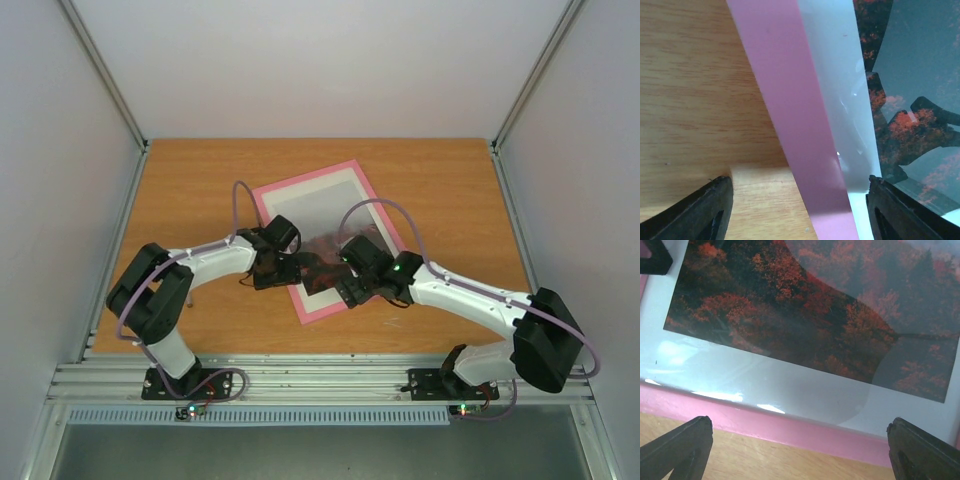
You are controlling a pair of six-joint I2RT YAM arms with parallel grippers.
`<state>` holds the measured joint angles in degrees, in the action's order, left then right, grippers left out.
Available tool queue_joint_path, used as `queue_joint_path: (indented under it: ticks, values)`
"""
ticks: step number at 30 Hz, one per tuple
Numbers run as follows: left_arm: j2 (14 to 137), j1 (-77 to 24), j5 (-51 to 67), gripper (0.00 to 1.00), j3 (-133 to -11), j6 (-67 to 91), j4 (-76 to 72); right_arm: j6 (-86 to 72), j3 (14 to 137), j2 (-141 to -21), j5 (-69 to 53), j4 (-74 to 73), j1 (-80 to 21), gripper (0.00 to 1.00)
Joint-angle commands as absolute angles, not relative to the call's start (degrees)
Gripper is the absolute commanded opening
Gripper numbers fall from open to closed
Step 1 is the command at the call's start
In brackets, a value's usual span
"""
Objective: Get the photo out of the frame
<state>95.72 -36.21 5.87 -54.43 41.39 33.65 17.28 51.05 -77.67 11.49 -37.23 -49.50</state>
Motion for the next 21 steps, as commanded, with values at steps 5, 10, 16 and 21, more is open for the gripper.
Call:
queue_joint_path:
  ticks: [5, 10, 16, 21]
  values:
    - [97.47, -37.52, 3.58, 0.47, -55.33, 41.82, 34.28, 22.43, 48.34, -72.59, 10.7, -32.81, -49.48, 0.98]
    - [95.75, -37.42, 1.3, 0.28, -54.96, 40.57, 35.78, 25.04, 48.43, -73.28, 10.29, -31.22, -51.35, 0.99]
    - [93.81, -35.93, 0.19, 0.14, -56.41, 36.09, 38.45, 30.07, 48.7, -75.62, 12.1, -27.63, -56.66, 0.98]
    - [91.29, -32.59, -0.18, 0.09, -57.67, 32.15, 40.31, 38.39, 45.89, -76.55, 14.0, -20.12, -62.88, 0.98]
